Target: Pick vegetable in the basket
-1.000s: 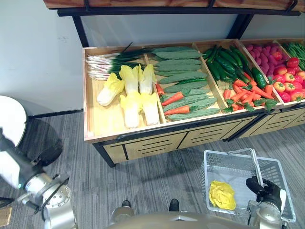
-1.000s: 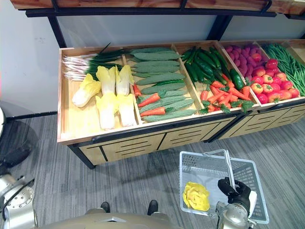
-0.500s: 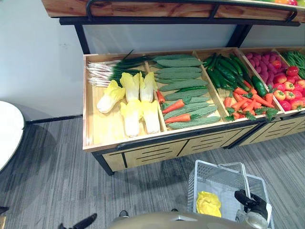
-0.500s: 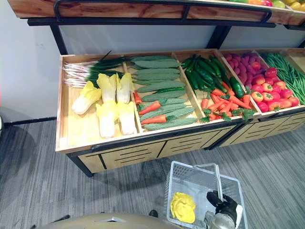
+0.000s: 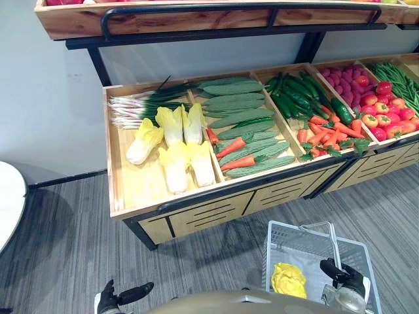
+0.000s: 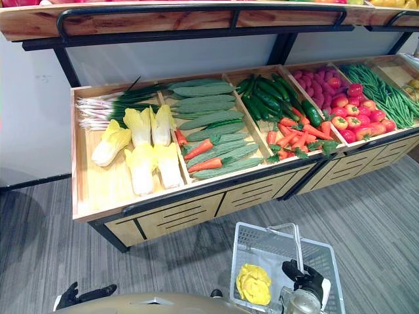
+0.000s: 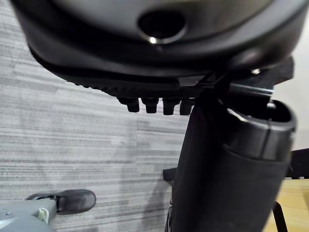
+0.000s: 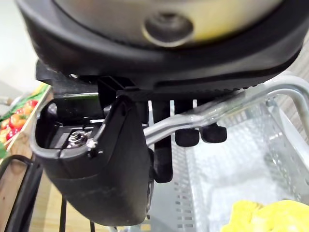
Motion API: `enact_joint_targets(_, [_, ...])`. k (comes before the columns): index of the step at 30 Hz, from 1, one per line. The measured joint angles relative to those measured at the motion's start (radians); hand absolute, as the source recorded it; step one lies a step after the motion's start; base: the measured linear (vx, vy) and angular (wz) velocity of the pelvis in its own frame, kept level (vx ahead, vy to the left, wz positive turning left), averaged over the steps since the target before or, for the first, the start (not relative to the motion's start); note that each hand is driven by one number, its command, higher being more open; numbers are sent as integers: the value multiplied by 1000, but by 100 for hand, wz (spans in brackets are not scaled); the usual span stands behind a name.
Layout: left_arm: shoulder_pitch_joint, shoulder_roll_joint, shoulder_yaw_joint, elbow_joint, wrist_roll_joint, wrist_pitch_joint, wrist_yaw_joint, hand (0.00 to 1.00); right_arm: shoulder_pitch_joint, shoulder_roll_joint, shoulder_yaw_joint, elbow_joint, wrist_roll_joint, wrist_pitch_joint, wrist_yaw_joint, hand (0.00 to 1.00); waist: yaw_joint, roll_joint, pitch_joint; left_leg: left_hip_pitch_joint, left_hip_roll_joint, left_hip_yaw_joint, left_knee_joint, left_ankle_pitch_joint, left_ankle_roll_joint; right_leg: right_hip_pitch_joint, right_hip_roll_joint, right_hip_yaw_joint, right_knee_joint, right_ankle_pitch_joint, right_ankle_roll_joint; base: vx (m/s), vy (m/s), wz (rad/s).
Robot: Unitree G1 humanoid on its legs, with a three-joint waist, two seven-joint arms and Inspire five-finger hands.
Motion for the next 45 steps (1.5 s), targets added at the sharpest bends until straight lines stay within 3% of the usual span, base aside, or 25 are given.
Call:
enact_joint_targets(3, [-23,-4,-33,0,-3,-1,-4,100,-13,-20,-27,-9,3,-3,0,0,-5,25,55,-78,35,-5,239,-120,14,-13,-10,14,85,-31,15,-47,74,-12])
enact_joint_targets(6, [-49,-8,-48,-3,-5,-9,-1,100,-25,-6,-28,-57,23,-2,0,0,2,50,104,-132,80,56,391,-203,32,-72,12,72,157,-13,32,-99,114,-60])
enact_joint_targets(8, [-50,-7,-50,-8,-7,-11,4,100,-36,25,2,-117,23,-2,2,0,11,46,115,-160,119,134,447,-240,48,-145,30,105,177,41,38,-226,163,-132])
enact_joint_targets(9, [-57,-7,-48,-8,-6,-11,4,100,-44,45,3,-150,23,-2,4,0,17,43,123,-166,139,183,461,-255,67,-163,43,107,131,103,44,-347,185,-180])
enact_joint_targets(10, [-73,-8,-42,-11,-4,-13,5,100,-61,65,15,-187,23,-2,4,0,38,48,151,-154,165,267,455,-258,93,-157,41,38,102,134,34,-315,138,-153])
enact_joint_targets(13, [-99,-5,-43,-18,-2,-15,6,100,-68,66,45,-197,30,-1,0,0,46,34,180,-125,179,386,410,-231,114,-154,-31,-198,302,6,-55,-241,183,-127])
enact_joint_targets(14, [-94,-4,-47,-18,-2,-15,5,100,-78,64,66,-195,29,-1,0,0,51,33,180,-114,183,444,379,-211,112,-144,-68,-266,380,-34,-64,-138,178,-142])
enact_joint_targets(16, [-92,5,-57,-18,-2,-15,3,100,-96,41,107,-162,22,-1,0,0,49,30,179,-114,185,507,347,-188,111,-109,-130,-344,477,-85,-62,-122,121,-119])
enact_joint_targets(19, [-85,23,-56,-17,-2,-16,1,100,-160,-11,145,-72,21,7,1,0,54,28,178,-118,195,612,337,-170,114,-11,-199,-411,487,-98,-56,-74,-5,-105])
enact_joint_targets(20, [-80,32,-56,-17,-2,-15,1,100,-175,-21,161,-58,20,9,2,0,57,23,179,-119,197,648,339,-164,113,22,-204,-422,437,-93,-24,-51,-150,-97])
enact_joint_targets(22, [-79,39,-53,-12,-2,-15,4,100,-185,-30,173,-47,20,9,5,0,55,20,180,-119,204,690,344,-149,108,55,-178,-438,305,-107,41,-44,-225,-71])
enact_joint_targets(25, [-79,27,-59,-5,1,-16,3,100,-175,-59,175,-45,20,9,6,0,46,26,177,-125,224,697,357,-122,95,91,-124,-435,168,-125,68,-55,-245,-44])
enact_joint_targets(32, [-80,10,-128,4,5,-16,2,100,-111,-83,151,-57,20,8,5,0,-1,40,171,-129,285,667,373,-73,89,108,-59,-426,135,-142,50,-94,-89,-5])
enact_joint_targets(36, [-80,14,-139,12,43,-15,0,100,-72,-80,157,-109,20,5,8,0,-4,61,184,-83,337,679,423,-69,84,106,-44,-361,171,-173,31,-93,-2,-40])
enact_joint_targets(37, [-79,14,-139,15,43,-15,0,100,-70,-80,159,-115,20,4,8,0,-2,63,185,-77,347,672,437,-66,81,103,-41,-342,176,-180,24,-116,-55,-80])
enact_joint_targets(38, [-78,12,-140,23,42,-19,-4,100,-69,-80,163,-128,20,4,8,0,1,67,187,-73,362,595,474,-51,83,101,-32,-294,179,-186,20,-112,-75,-107])
enact_joint_targets(39, [-78,10,-140,34,42,-33,-11,100,-69,-82,182,-135,20,4,8,0,2,69,188,-88,358,444,510,-24,88,97,-16,-244,180,-188,15,-131,-109,-115])
enact_joint_targets(40, [-77,10,-143,36,43,-41,-20,100,-69,-82,196,-141,20,4,9,0,3,69,189,-101,350,355,530,-7,87,94,-8,-217,180,-188,10,-82,-55,-139])
enact_joint_targets(41, [-78,10,-175,35,50,-54,-44,100,-77,-85,208,-145,20,-4,12,0,4,67,189,-153,307,151,566,-33,33,72,-10,-134,183,-182,-5,-38,0,-118])
enact_joint_targets(42, [-78,9,-193,34,69,-62,-56,100,-86,-90,207,-147,21,-4,12,0,5,70,189,-155,261,79,529,-71,6,57,-14,-100,188,-180,-9,-10,117,-156])
enact_joint_targets(44, [-81,12,-231,30,152,-102,-104,100,-124,-118,208,-148,21,-4,14,0,12,104,205,-157,154,-64,368,-118,-5,-13,-9,12,215,-171,-22,-1,180,-141])
enact_joint_targets(45, [-82,13,-240,28,168,-111,-111,100,-123,-125,207,-149,21,-4,14,0,14,114,208,-156,137,-79,322,-117,-5,-29,-6,34,229,-171,-21,2,188,-125])
